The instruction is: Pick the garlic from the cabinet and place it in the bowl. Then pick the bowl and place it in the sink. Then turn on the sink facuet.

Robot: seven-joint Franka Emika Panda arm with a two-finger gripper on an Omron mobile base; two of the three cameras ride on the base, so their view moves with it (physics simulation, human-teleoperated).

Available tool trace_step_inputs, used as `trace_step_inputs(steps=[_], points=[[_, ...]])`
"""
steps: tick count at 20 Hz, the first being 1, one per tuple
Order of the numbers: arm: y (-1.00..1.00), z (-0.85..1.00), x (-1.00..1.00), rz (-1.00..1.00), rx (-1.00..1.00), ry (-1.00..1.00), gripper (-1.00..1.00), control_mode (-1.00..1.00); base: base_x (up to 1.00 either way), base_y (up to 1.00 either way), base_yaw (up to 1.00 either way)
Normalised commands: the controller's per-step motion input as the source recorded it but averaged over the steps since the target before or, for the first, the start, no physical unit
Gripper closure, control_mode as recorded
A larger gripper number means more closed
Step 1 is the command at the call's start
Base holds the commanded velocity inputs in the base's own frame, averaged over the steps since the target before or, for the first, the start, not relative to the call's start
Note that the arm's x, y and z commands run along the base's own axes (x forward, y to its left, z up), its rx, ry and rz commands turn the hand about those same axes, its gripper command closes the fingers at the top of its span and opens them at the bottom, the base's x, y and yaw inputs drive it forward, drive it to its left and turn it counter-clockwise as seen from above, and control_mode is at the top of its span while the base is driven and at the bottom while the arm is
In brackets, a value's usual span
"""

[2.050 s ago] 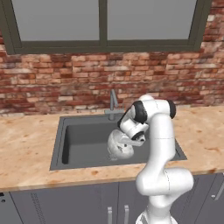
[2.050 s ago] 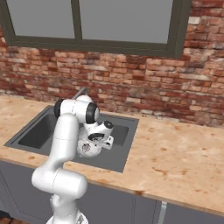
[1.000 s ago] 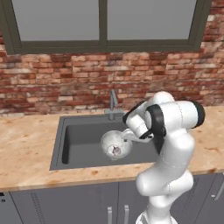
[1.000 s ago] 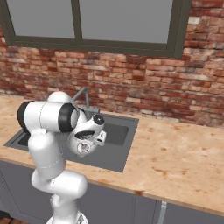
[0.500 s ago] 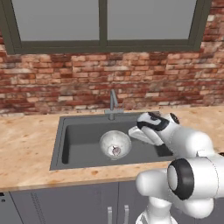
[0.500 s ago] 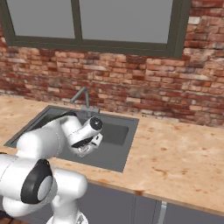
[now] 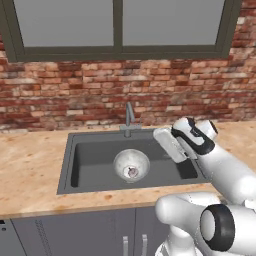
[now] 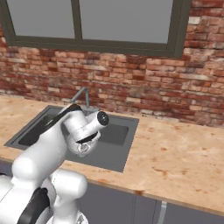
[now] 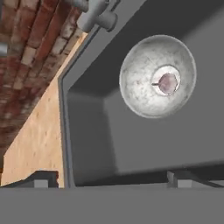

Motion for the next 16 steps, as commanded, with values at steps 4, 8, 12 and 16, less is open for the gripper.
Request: trace_step_inputs(steps=[4, 8, 12, 16], points=[[-0.12, 0.76, 0.00, -0.30, 0.69, 0.18, -1.00, -1.00, 0.00, 0.00, 0.00], [-0.01, 0.25, 0.10, -0.29, 0.79, 0.28, -1.00, -1.00, 0.00, 0.00, 0.00], [0.00, 0.01, 0.33, -0.18, 0.88, 0.40, -1.00, -1.00, 0.00, 0.00, 0.00], [0.00, 0.16, 0.63, -0.11, 0.85, 0.41, -1.00, -1.00, 0.00, 0.00, 0.00]])
